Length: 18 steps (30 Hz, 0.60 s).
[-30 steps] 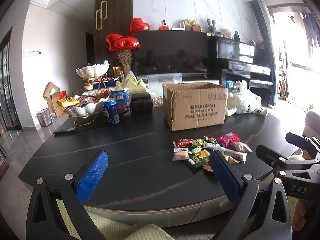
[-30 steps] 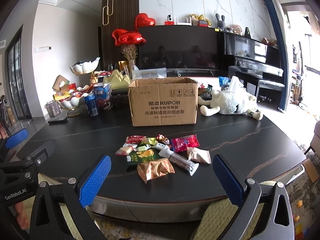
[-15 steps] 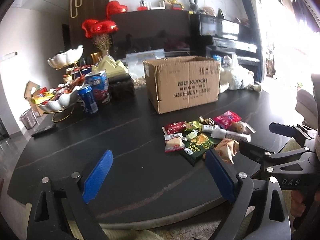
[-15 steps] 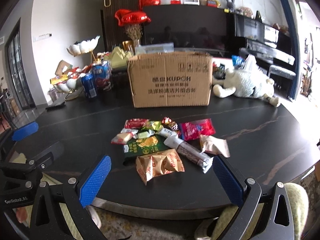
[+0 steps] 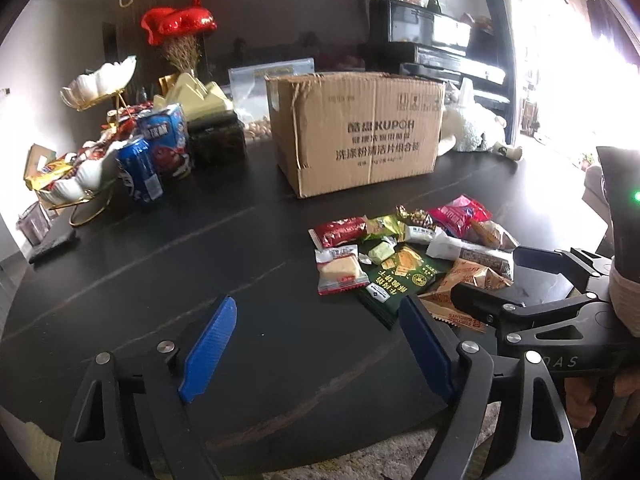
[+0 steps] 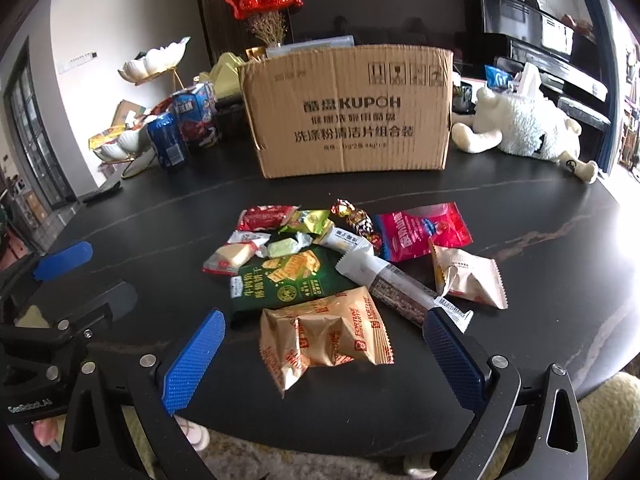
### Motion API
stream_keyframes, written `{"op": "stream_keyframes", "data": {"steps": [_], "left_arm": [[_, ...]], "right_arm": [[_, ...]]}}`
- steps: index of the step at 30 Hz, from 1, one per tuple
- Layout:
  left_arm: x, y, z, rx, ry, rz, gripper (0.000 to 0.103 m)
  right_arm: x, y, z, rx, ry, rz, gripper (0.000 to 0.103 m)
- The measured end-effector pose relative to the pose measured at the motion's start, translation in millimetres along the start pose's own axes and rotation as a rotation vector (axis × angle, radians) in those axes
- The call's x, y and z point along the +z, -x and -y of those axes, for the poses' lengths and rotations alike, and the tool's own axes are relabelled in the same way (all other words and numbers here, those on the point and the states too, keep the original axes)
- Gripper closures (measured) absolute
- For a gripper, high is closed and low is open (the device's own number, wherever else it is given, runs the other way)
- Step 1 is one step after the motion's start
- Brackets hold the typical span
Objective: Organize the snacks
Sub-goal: 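Lower the right gripper onto the Fortune Biscuits bag while the left gripper approaches the green cracker packet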
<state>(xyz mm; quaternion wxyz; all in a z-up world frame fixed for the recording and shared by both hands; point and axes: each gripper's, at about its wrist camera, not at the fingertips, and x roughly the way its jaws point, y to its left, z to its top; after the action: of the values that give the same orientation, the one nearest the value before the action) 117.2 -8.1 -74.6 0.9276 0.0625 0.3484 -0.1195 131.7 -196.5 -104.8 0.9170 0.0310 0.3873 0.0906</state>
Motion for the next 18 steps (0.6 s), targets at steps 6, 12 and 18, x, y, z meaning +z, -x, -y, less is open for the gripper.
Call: {"op": "stream_keyframes", "data": {"steps": [6,12,18], "left_arm": [[-0.4,-15.5,3.3,-0.045,0.003,-0.038,0.023],[0.3,-25.5,6.7,-0.077,-0.01,-0.054,0.025],[4.5,-32.4,13.7,-0.131,-0.059,-0.046,0.026]], "right_arm": [[-2.8,-13.2,4.9,0.01,-0.013,-0.035,0.005],[-4.2,-24.5,9.4,0.031,-0.034,-0.071,0.016],[-7.2,-27.1,10.9,0.061,-0.032,-0.08,0.037]]}}
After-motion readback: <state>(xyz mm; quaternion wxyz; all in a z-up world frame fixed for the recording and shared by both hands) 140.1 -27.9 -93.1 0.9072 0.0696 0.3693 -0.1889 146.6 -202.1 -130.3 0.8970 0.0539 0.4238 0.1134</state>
